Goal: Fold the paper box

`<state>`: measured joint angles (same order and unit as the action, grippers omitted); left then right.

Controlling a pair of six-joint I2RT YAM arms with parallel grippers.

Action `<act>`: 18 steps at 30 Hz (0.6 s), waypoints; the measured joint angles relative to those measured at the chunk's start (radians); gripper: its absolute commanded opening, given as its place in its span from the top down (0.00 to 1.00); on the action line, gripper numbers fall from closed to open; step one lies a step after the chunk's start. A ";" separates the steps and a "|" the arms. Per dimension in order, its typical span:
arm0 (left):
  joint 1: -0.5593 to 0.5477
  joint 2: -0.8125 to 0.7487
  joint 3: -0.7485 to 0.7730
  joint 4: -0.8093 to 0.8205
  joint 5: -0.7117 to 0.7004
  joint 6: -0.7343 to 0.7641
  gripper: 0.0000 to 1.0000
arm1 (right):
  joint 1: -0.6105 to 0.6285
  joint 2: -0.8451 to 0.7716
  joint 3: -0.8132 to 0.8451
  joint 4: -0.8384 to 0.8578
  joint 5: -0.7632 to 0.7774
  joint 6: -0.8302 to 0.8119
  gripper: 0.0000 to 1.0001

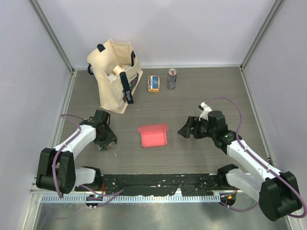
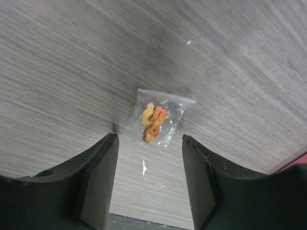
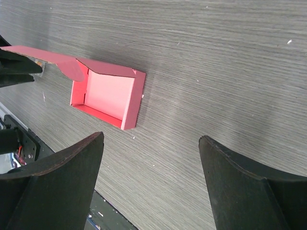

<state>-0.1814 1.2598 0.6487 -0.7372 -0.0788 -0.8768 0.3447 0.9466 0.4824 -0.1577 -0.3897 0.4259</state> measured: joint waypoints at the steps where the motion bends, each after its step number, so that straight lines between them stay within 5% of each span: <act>1: -0.001 0.006 0.000 0.016 -0.005 -0.006 0.42 | 0.000 0.006 0.000 0.000 -0.002 0.000 0.15; 6: -0.001 0.034 0.000 0.076 -0.024 -0.008 0.50 | 0.000 0.012 -0.006 0.003 -0.005 0.004 0.15; 13: -0.001 0.053 0.008 0.093 -0.055 -0.004 0.84 | 0.000 0.011 -0.018 0.010 -0.006 0.019 0.15; 18: -0.001 0.018 0.008 0.089 -0.068 0.010 0.95 | 0.000 0.011 -0.022 0.012 -0.006 0.024 0.15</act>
<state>-0.1822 1.2774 0.6567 -0.6487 -0.1463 -0.8665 0.3447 0.9577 0.4606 -0.1455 -0.3954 0.4503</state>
